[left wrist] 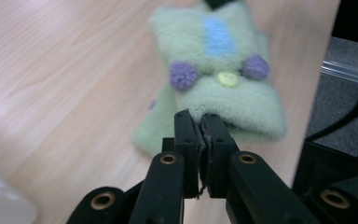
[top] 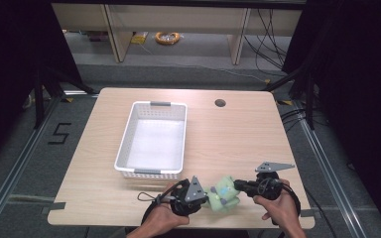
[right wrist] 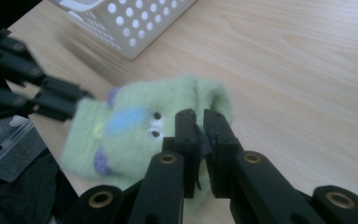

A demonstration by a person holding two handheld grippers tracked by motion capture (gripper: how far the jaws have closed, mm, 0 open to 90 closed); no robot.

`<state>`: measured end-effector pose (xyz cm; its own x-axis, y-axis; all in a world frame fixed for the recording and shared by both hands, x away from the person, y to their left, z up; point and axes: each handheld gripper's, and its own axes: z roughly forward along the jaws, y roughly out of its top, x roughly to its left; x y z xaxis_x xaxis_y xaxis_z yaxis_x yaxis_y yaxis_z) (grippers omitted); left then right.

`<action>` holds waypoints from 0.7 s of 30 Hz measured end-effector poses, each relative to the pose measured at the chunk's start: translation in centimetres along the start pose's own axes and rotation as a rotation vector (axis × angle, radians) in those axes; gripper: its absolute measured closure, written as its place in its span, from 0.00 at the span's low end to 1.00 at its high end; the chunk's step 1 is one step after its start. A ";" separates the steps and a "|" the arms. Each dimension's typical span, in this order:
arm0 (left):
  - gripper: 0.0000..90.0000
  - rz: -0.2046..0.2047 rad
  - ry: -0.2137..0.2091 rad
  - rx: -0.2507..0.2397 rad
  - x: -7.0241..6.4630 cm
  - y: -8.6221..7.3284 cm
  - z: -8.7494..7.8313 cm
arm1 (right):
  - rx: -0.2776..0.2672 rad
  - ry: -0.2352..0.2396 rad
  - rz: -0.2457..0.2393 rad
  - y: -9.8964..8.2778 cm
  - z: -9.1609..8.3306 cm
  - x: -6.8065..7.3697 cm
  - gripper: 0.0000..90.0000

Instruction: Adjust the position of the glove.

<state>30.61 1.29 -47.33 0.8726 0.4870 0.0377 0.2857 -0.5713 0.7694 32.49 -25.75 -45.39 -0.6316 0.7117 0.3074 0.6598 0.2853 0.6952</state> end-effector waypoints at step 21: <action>0.95 -0.091 -0.023 0.025 2.5 -1.2 2.3 | 0.030 -0.017 -0.001 -3.4 0.7 2.5 0.94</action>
<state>33.36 1.69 -49.58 0.8513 0.5225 -0.0468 0.3739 -0.5417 0.7528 28.96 -24.48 -47.50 -0.6254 0.7220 0.2959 0.6715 0.3048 0.6755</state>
